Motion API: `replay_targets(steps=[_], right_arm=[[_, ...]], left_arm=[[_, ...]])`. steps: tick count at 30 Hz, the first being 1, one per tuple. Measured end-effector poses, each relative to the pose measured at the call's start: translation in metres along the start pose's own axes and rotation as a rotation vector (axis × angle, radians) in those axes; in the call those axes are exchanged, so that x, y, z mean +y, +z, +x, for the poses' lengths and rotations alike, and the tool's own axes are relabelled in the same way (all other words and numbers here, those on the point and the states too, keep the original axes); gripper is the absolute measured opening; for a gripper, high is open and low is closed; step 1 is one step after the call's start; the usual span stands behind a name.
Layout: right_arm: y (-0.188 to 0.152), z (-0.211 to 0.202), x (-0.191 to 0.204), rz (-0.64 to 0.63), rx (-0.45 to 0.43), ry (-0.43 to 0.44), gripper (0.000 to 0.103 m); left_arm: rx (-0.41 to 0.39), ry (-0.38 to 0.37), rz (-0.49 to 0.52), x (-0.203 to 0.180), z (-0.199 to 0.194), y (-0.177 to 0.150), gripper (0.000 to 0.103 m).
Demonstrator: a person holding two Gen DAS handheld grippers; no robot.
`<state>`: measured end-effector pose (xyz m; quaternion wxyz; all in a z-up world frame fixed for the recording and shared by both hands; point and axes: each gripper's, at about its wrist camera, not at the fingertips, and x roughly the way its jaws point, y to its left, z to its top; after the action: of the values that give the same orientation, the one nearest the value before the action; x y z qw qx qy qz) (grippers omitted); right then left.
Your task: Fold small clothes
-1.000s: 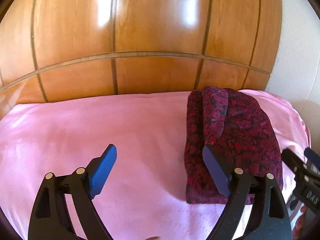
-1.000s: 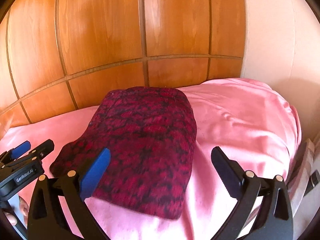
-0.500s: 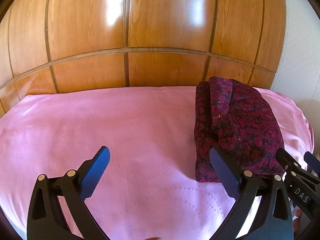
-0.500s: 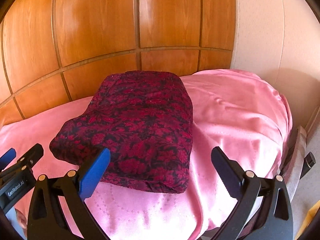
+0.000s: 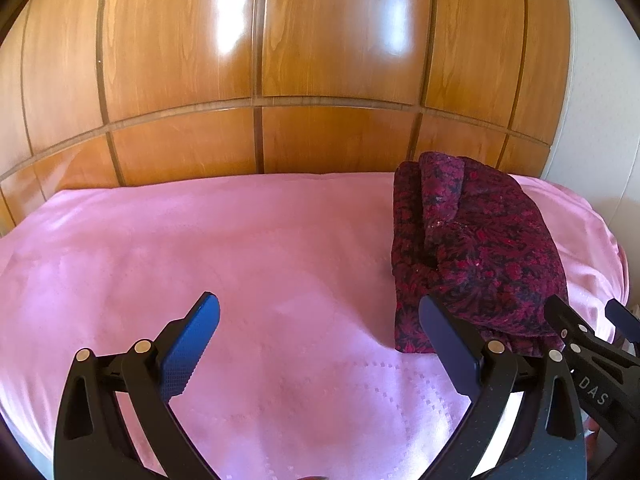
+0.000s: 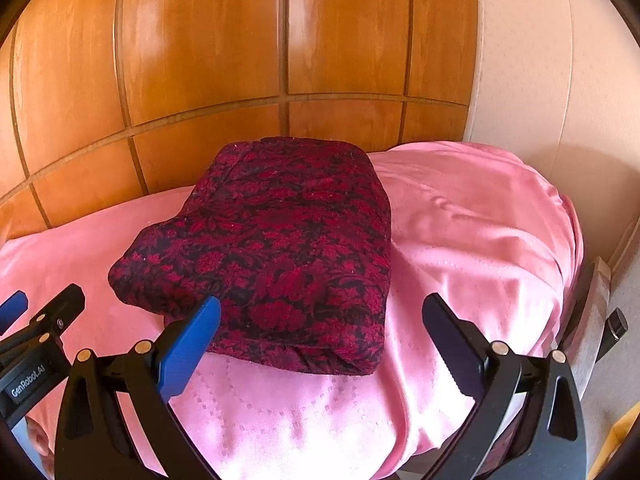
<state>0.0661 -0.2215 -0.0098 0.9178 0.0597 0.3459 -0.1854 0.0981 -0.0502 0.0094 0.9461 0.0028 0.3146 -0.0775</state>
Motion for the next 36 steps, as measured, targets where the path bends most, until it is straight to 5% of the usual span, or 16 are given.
replay_targets(steps=[36], right_arm=[[0.0008, 0.007, -0.0003, 0.01, 0.002, 0.022, 0.101]], left_arm=[[-0.035, 0.015, -0.011, 0.0011, -0.0094, 0.0039, 0.099]])
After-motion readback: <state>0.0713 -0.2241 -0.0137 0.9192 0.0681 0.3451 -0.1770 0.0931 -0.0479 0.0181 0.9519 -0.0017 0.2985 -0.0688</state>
